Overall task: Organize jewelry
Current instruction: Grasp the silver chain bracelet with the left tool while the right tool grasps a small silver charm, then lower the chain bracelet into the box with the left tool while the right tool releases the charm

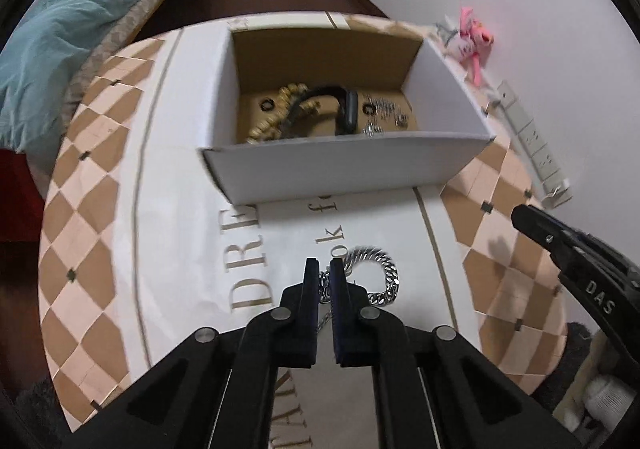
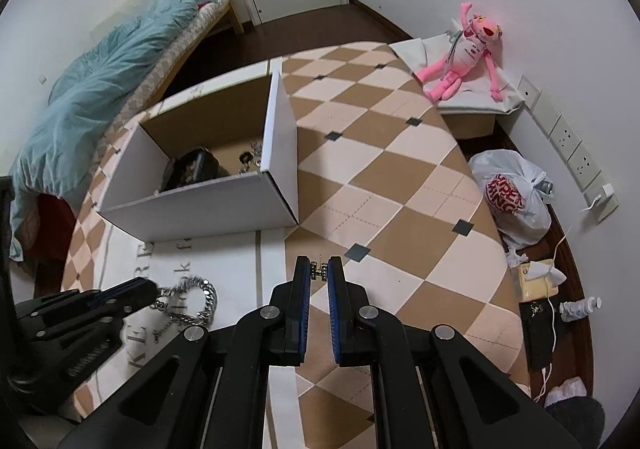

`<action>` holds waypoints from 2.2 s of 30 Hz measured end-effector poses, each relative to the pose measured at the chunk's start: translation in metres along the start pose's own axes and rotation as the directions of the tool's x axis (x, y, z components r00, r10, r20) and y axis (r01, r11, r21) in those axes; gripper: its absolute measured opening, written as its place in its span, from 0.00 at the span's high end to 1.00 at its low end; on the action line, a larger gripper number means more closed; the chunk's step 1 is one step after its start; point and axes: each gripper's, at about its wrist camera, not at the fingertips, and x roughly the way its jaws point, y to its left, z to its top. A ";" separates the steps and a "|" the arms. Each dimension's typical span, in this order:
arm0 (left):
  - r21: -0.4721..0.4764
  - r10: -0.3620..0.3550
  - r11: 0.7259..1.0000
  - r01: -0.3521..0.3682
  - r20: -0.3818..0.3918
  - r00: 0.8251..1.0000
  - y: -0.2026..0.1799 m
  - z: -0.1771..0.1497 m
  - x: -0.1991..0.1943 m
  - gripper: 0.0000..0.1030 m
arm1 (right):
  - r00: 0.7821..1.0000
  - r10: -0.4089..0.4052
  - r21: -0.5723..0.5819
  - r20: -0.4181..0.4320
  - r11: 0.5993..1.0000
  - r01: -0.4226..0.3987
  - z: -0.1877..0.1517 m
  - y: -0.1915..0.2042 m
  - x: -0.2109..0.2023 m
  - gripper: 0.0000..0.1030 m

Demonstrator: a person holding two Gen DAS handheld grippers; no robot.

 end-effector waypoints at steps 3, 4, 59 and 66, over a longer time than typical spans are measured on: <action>-0.024 -0.019 1.000 0.020 0.024 1.000 0.011 0.001 -0.015 0.97 | 1.000 0.015 0.002 0.014 1.000 -0.015 0.002 0.002 -0.009 0.91; -0.026 -0.023 0.999 0.023 0.028 0.999 0.015 0.001 -0.018 0.97 | 1.000 0.020 0.003 0.018 1.000 -0.020 0.003 0.003 -0.011 0.91; -0.124 0.096 0.988 -0.090 0.043 0.994 0.054 0.157 -0.028 0.35 | 0.979 0.008 -0.153 -0.205 0.987 -0.040 0.144 0.058 0.037 0.49; -0.145 0.183 0.974 -0.176 0.041 0.982 0.063 0.120 -0.026 0.05 | 0.974 -0.115 -0.191 -0.194 0.979 0.078 0.126 0.054 0.033 0.10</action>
